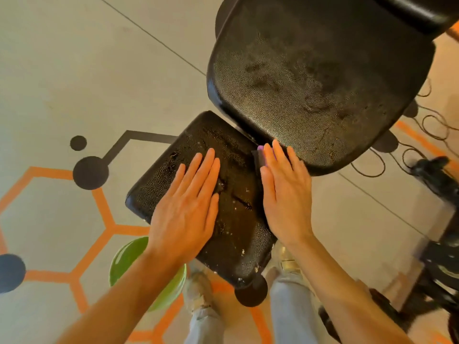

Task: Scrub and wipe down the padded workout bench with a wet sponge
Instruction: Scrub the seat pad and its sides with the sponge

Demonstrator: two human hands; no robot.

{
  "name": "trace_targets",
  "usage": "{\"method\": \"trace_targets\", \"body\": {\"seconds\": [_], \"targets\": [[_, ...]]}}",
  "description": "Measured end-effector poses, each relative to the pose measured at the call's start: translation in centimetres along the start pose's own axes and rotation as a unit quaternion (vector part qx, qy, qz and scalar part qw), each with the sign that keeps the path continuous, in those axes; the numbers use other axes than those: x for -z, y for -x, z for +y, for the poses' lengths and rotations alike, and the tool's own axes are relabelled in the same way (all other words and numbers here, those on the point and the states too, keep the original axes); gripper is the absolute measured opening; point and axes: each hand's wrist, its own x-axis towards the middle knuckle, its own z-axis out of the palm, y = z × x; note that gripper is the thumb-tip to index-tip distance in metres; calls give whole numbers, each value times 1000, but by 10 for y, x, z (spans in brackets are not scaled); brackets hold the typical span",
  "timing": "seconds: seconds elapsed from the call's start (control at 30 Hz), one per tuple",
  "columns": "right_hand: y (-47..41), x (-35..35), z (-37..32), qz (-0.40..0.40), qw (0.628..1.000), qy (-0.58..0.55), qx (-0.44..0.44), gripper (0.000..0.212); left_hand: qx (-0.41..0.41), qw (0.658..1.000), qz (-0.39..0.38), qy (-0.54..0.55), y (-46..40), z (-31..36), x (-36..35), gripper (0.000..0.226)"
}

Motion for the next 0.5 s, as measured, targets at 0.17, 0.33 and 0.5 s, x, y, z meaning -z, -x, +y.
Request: {"method": "trace_targets", "body": {"seconds": [0.17,0.33,0.5], "targets": [[94,-16,-42,-13,999,-32,-12,50,-9,999,28,16,0,-1,-2,56],[42,-8,-14,-19,1000,22,-10,52,-17,999,41,22,0,-2,-2,55],[88,-23,-65,25,992,-9,-119,54,-23,998,46,22,-1,-2,-4,55]]}}
